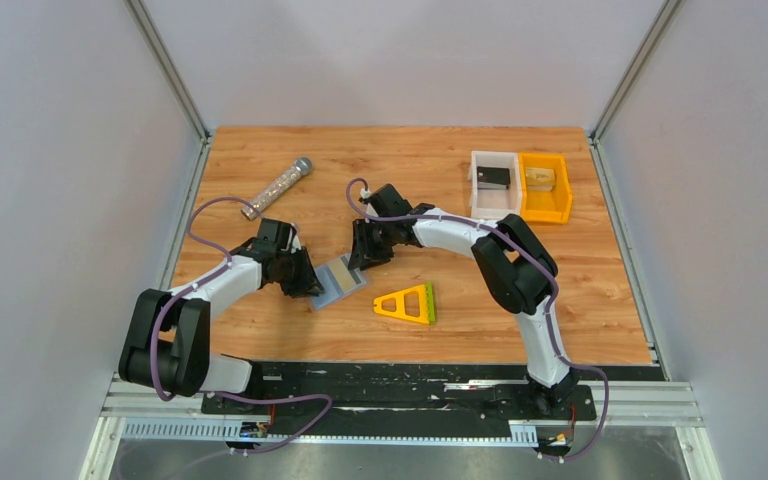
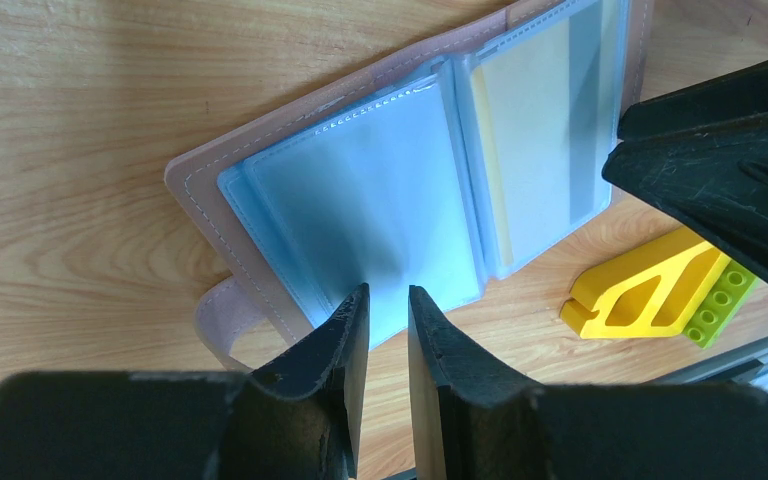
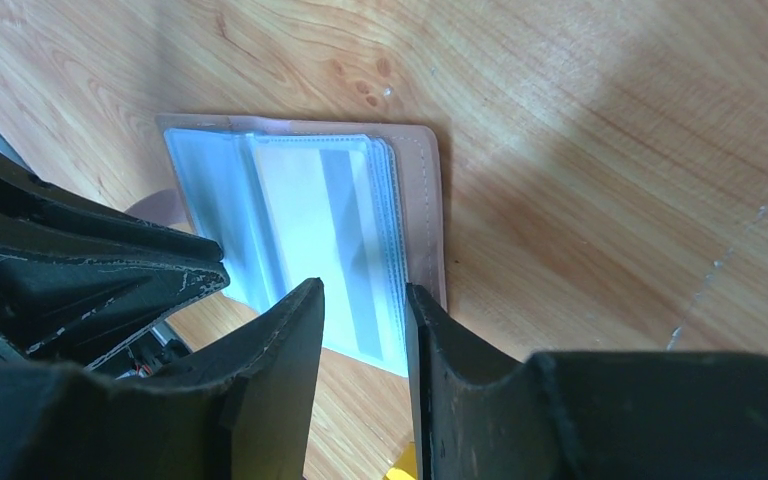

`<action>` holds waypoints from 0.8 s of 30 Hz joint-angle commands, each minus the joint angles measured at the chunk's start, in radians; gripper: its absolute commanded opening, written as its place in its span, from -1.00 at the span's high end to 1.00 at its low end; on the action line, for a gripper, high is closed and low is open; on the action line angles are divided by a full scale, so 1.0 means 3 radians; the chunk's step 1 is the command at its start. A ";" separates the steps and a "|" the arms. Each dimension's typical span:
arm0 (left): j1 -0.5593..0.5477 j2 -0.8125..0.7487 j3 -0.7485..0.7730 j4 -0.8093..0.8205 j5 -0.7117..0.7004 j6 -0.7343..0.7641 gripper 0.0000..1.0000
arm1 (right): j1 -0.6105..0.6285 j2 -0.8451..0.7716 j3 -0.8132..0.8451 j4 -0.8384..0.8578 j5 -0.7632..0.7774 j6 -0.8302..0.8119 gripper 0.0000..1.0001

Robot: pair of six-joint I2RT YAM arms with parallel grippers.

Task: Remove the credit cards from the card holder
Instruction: Remove the credit card from the card holder.

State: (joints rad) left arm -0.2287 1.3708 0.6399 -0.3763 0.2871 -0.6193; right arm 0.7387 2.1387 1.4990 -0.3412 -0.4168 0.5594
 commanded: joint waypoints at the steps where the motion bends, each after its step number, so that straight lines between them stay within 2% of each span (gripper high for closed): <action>1: 0.0006 0.0031 -0.0042 0.0052 -0.0052 0.0059 0.43 | 0.0042 -0.0003 0.0054 0.0014 -0.0098 -0.0019 0.27; 17: 0.0006 0.0073 -0.0062 0.0107 -0.0017 0.0048 0.42 | 0.0064 -0.0060 0.0060 0.0044 -0.0205 -0.0019 0.29; 24: 0.0006 0.0073 -0.0066 0.0110 -0.0006 0.0032 0.42 | 0.0069 -0.0079 0.0088 0.0112 -0.0403 -0.0040 0.31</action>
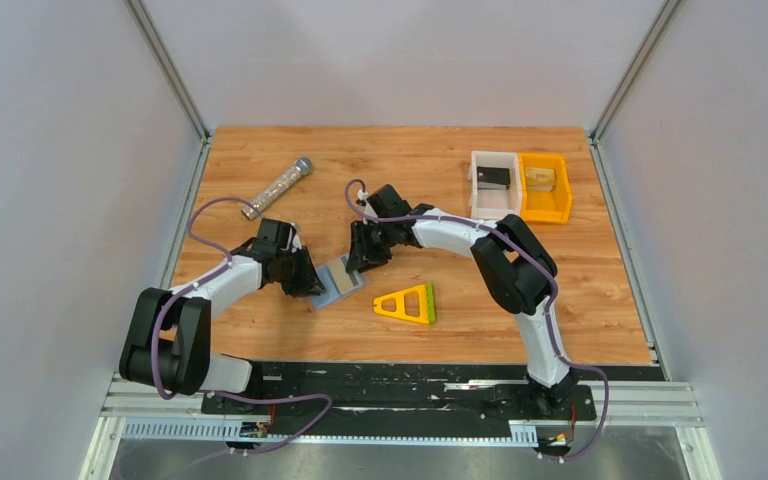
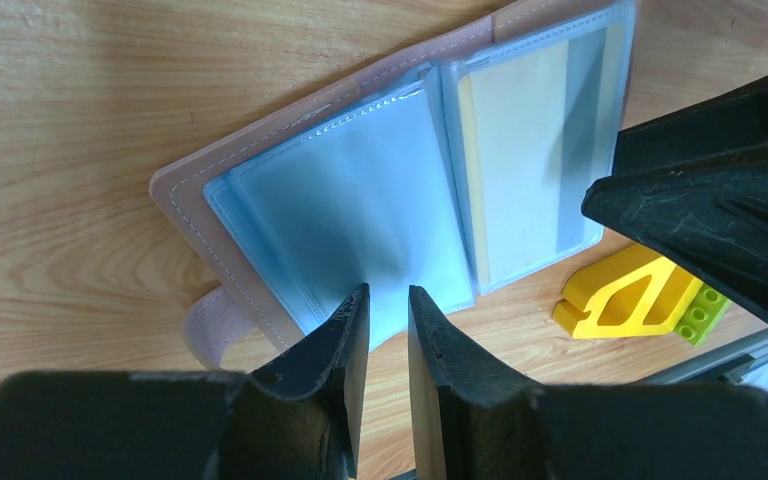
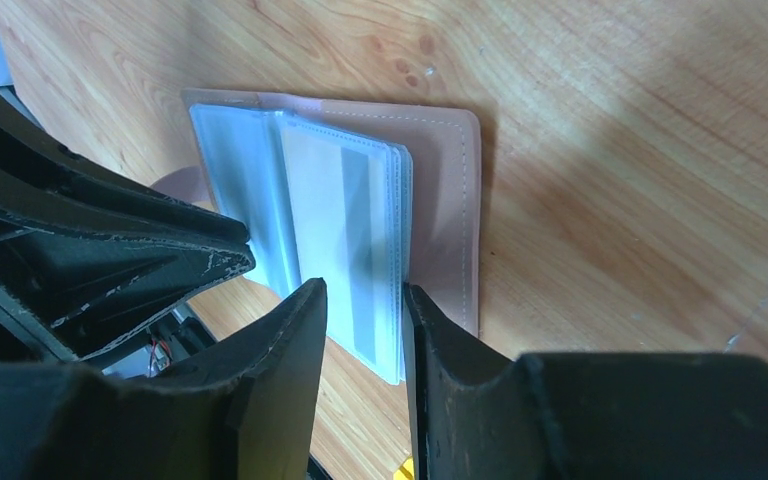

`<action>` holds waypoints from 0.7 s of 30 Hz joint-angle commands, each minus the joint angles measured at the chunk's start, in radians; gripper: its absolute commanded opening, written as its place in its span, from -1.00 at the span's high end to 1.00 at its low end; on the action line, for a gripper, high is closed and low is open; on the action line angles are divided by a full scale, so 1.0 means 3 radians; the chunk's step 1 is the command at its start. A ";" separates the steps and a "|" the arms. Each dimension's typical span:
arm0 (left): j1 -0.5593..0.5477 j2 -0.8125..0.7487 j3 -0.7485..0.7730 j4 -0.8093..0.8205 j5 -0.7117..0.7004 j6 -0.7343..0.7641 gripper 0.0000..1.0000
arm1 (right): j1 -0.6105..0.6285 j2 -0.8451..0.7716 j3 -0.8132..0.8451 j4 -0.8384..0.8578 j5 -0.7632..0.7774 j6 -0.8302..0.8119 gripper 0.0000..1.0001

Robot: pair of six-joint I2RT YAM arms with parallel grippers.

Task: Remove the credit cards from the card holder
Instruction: Remove the credit card from the card holder.

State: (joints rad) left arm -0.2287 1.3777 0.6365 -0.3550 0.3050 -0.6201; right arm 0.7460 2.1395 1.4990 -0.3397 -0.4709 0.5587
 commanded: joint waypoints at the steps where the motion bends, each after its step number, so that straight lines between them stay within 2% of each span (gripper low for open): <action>1: 0.0006 0.0051 -0.0055 0.0038 -0.0065 0.0036 0.42 | 0.0047 -0.0083 0.0085 0.0118 -0.0245 -0.0033 0.31; 17: 0.0005 0.0007 -0.0047 0.0014 -0.0044 0.0028 0.42 | 0.0065 -0.0207 0.0016 0.0323 -0.0454 0.0076 0.35; 21: 0.0007 -0.0005 -0.0029 -0.0001 -0.0045 0.0027 0.42 | 0.0065 -0.0262 -0.0043 0.0406 -0.0498 0.0122 0.43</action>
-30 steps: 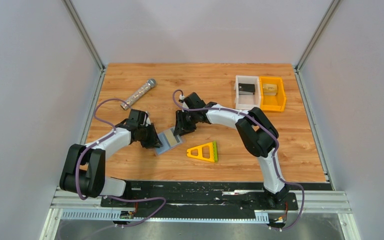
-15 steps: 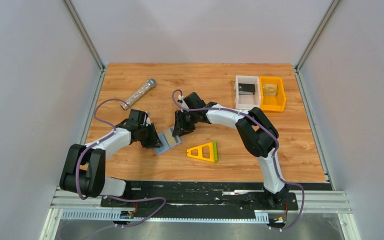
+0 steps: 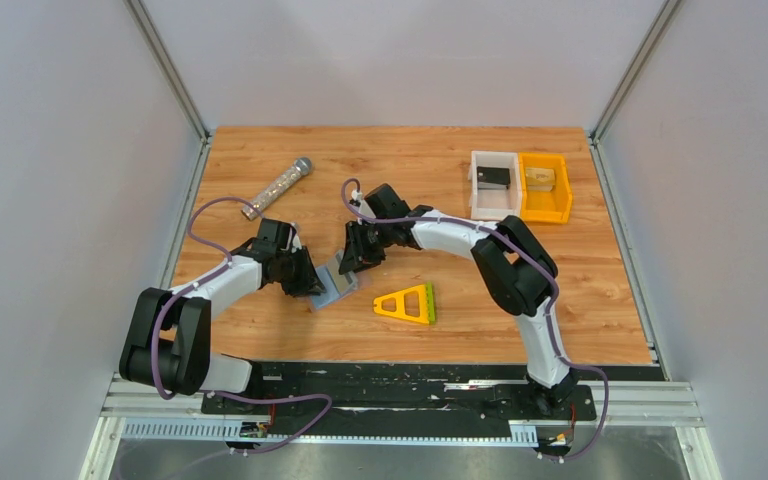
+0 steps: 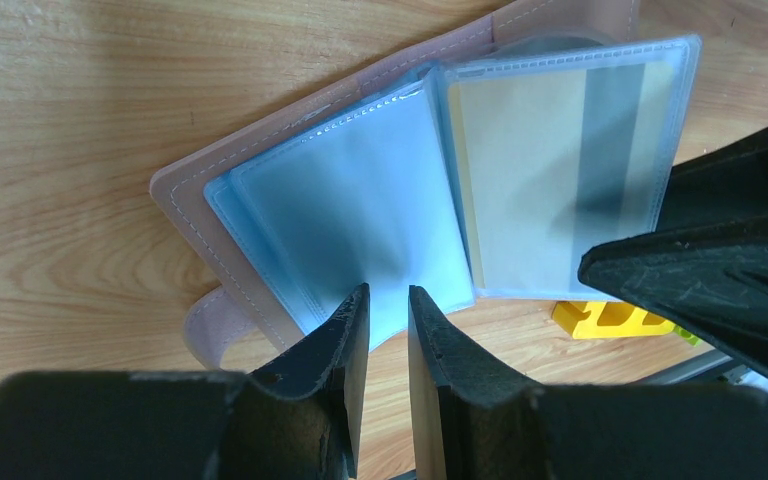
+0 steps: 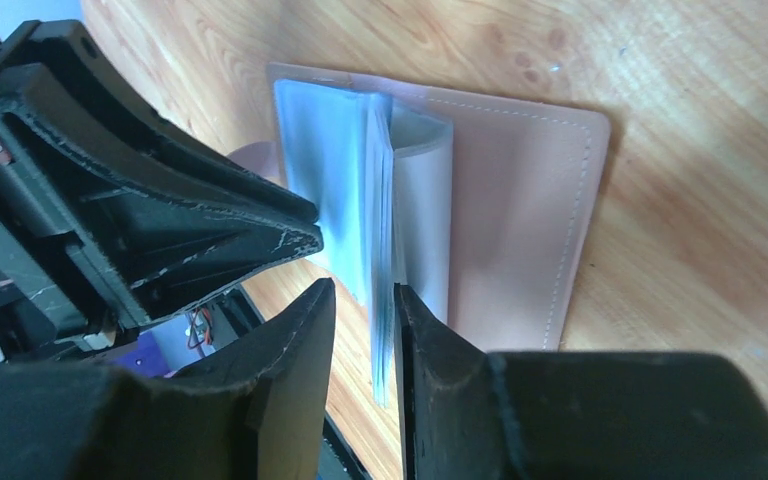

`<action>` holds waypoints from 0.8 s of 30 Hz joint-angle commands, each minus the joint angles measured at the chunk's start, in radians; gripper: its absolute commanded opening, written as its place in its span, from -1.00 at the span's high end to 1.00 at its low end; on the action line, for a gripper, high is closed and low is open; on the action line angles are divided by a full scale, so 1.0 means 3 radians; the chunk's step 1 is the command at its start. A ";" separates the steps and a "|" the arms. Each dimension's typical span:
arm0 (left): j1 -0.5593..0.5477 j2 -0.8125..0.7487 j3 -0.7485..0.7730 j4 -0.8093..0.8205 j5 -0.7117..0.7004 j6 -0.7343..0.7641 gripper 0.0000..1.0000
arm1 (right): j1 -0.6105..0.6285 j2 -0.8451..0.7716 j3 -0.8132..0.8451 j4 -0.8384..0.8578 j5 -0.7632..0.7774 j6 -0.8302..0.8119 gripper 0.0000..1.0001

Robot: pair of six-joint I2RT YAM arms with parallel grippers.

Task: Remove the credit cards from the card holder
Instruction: Remove the credit card from the card holder.

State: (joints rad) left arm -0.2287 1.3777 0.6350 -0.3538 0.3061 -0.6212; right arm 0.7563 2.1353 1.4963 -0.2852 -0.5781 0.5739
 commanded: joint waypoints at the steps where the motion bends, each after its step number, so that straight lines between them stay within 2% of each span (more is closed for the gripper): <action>1: 0.0006 -0.0005 -0.0021 -0.0006 -0.0041 0.0024 0.42 | 0.0031 -0.0262 -0.0050 0.0244 -0.0151 0.0077 0.44; 8: 0.0005 -0.0032 -0.0024 -0.0020 -0.0036 0.0015 0.41 | 0.0031 -0.0347 -0.0152 0.0373 -0.0201 0.0159 0.35; 16: 0.0006 -0.0088 -0.0030 -0.0045 -0.0033 0.0001 0.41 | 0.0031 -0.0354 -0.0188 0.0423 -0.0203 0.0195 0.65; 24: 0.0006 -0.0115 -0.0035 -0.0049 -0.0006 -0.0006 0.40 | 0.0036 -0.0267 -0.0172 0.0423 -0.0208 0.0235 0.64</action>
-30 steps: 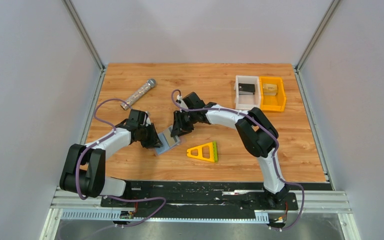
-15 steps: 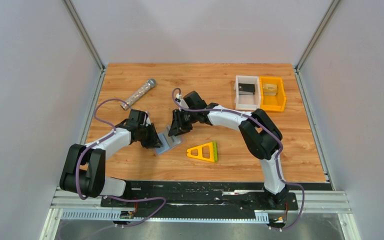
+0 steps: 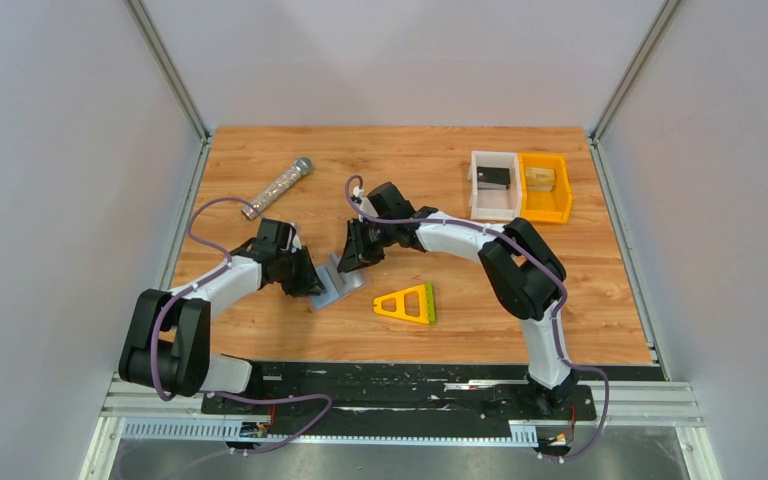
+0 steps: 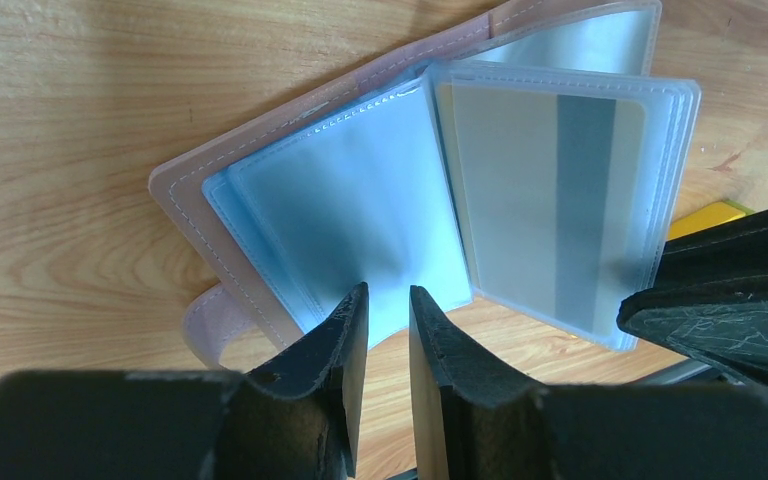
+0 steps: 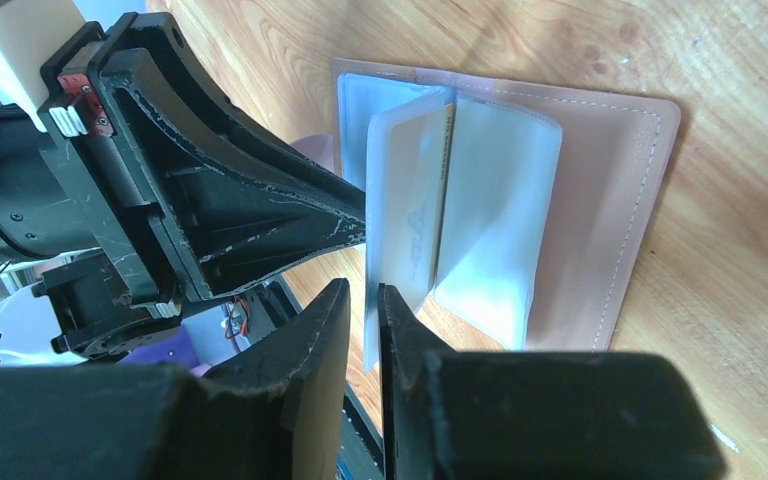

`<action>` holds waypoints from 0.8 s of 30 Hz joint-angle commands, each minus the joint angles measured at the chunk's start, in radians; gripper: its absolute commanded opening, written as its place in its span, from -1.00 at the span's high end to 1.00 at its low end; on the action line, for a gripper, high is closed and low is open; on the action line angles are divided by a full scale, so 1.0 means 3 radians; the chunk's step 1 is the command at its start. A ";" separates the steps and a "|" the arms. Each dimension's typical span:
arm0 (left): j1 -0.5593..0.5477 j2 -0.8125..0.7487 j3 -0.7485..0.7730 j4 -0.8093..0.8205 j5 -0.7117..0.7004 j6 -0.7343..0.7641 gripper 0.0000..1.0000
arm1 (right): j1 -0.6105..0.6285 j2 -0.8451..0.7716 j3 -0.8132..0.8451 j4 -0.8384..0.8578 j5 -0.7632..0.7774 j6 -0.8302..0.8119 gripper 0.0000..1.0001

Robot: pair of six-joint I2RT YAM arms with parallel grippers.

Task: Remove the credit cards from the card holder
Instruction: Remove the credit card from the card holder.

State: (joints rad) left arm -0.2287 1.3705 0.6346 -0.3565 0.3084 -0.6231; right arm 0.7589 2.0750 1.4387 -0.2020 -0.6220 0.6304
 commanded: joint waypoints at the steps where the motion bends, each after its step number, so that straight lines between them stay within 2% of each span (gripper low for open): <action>1: 0.0006 -0.0093 -0.0032 -0.0042 -0.0015 -0.0002 0.40 | 0.0027 -0.0066 0.0014 0.0156 -0.0075 0.0046 0.66; 13: 0.0008 -0.0094 0.0013 -0.0066 -0.0091 -0.0018 0.38 | 0.0030 -0.0013 0.0015 0.0270 -0.0190 0.0111 0.81; 19: 0.0006 -0.0079 0.0029 -0.0080 -0.0097 -0.0014 0.38 | 0.0032 0.0041 0.0033 0.0250 -0.0188 0.0114 0.70; 24: 0.0006 -0.0086 0.0037 -0.0090 -0.0096 -0.0009 0.38 | 0.0042 0.0051 0.0046 0.0213 -0.0136 0.0103 0.70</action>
State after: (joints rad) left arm -0.2287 1.3685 0.6346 -0.3592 0.3042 -0.6250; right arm 0.7601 2.0762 1.4387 -0.1635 -0.6567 0.6571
